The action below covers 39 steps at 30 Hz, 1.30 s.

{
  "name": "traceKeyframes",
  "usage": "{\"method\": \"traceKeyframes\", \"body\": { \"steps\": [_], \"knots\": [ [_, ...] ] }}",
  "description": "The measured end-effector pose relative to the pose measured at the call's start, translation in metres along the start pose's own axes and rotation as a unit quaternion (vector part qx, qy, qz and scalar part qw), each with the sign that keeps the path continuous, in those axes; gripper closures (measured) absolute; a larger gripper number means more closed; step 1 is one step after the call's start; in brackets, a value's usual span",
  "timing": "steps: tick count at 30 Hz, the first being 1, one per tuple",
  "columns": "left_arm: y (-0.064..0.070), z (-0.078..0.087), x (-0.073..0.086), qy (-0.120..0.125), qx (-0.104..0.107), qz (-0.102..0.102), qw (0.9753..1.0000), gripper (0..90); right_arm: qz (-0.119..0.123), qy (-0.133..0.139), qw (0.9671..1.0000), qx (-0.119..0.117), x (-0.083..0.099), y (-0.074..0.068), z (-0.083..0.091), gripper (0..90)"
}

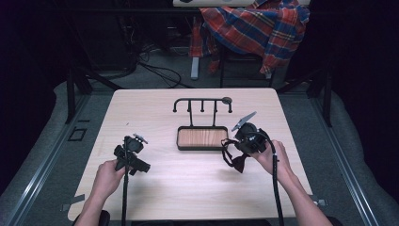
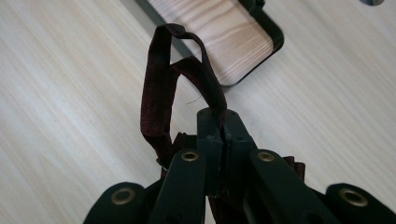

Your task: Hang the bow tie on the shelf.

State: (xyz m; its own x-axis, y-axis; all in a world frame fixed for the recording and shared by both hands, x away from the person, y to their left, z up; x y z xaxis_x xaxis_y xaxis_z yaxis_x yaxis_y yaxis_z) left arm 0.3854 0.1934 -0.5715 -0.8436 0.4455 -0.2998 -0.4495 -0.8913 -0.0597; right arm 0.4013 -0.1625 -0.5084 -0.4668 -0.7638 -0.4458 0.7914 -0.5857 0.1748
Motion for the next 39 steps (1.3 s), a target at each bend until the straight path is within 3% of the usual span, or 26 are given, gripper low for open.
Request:
{"method": "traceKeyframes", "body": {
  "steps": [21, 39],
  "knots": [
    [0.0, 0.0, 0.0, -0.003, -0.003, -0.002, 1.0, 15.1, -0.015, 0.019, 0.9995, 0.02, -0.029, 0.029, 0.011, 88.3],
    [0.0, -0.001, 0.001, -0.006, -0.001, -0.003, 1.0, 15.2, -0.021, 0.037, 0.9985, 0.034, -0.044, 0.045, 0.026, 88.3]
  ]
}}
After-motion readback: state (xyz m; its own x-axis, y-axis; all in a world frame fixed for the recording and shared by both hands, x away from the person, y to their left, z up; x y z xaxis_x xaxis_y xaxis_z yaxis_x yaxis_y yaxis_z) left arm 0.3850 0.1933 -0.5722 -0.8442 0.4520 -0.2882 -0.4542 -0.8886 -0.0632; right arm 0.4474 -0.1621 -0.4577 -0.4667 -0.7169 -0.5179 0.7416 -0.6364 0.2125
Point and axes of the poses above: each handheld gripper's, and its own axes: z roughly backward along the jaws, x roughly out of its underside, y roughly to its right, the point moved 7 cm from there along -z, roughly forward along the jaws, and after that the axes turned 7 degrees about z, right-handed, at the moved point
